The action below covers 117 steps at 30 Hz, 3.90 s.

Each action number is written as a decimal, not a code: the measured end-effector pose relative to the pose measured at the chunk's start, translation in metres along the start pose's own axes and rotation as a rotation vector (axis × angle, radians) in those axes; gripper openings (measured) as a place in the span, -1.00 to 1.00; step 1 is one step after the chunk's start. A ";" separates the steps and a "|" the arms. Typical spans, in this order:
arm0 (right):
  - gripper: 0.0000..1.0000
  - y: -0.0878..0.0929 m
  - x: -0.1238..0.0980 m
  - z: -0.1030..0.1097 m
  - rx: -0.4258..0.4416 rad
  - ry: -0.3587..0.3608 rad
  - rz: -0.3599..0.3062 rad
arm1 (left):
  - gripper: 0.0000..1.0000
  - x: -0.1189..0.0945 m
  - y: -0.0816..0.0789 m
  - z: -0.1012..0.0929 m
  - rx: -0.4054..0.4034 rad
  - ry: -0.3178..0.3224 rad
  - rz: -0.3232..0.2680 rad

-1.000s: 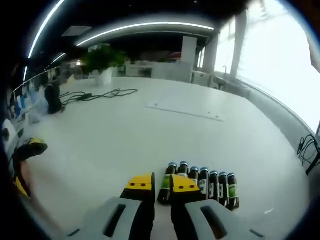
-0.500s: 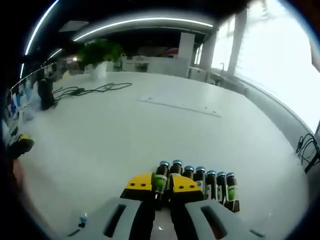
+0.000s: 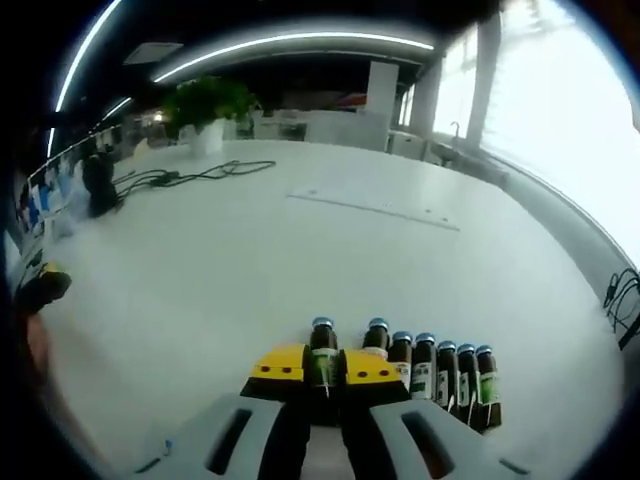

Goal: Grip medicine bottles put into box

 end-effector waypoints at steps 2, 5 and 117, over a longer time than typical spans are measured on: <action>-0.84 0.001 0.000 0.001 -0.002 -0.009 -0.003 | -0.02 0.000 0.000 0.000 -0.001 0.000 -0.001; -0.84 0.002 0.001 0.002 -0.007 -0.019 -0.006 | -0.02 0.000 0.000 0.000 0.000 0.000 0.002; -1.00 0.053 -0.094 -0.001 -0.007 -0.076 -0.106 | -0.02 0.005 0.001 -0.011 0.057 -0.012 0.031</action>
Point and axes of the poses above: the point that each gripper's makers call its tool centre point, and the gripper's own axes: x roughly forward along the fingers, z roughly to its left, y roughly out of its underside, the point moved 10 cm from there along -x, roughly backward along the fingers
